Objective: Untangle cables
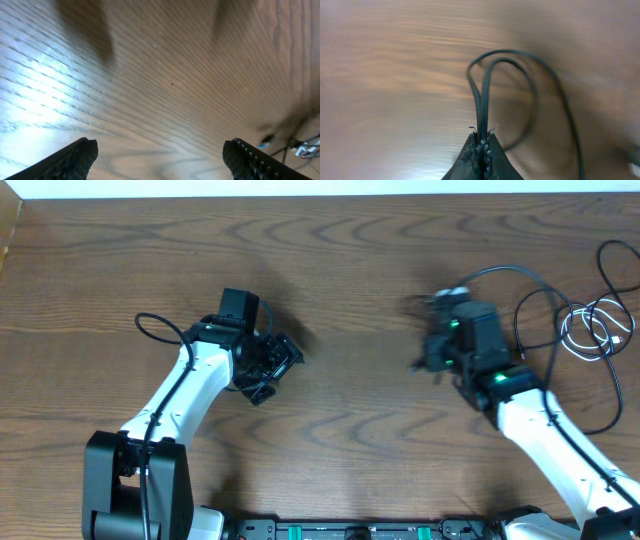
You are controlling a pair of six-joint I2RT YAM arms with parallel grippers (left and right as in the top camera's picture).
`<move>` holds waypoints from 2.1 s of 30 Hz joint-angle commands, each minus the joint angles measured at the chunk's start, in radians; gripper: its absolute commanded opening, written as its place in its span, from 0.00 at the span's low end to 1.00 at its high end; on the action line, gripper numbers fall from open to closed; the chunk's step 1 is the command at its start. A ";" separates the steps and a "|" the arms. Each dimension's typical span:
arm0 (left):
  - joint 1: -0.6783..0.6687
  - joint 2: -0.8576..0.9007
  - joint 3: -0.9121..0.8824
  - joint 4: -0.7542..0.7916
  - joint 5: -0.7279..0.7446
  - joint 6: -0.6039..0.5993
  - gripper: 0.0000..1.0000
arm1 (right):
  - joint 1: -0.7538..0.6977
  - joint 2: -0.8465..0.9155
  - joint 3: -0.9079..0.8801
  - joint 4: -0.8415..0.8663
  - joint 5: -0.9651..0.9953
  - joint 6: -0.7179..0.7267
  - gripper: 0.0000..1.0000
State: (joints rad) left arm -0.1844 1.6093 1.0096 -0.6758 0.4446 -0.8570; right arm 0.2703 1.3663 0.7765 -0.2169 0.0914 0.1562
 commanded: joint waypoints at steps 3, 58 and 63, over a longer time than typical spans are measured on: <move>0.002 0.007 0.000 -0.005 -0.046 0.053 0.86 | -0.159 -0.005 -0.001 -0.079 0.293 0.190 0.01; 0.002 0.007 -0.005 0.003 -0.259 0.393 0.98 | -0.282 -0.005 -0.001 -0.050 -0.188 0.150 0.99; 0.002 0.007 -0.005 0.003 -0.259 0.393 0.98 | -0.282 -0.005 -0.001 -0.050 -0.188 0.150 0.99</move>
State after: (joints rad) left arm -0.1844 1.6093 1.0096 -0.6724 0.2031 -0.4736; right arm -0.0154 1.3663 0.7765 -0.2653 -0.0910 0.3210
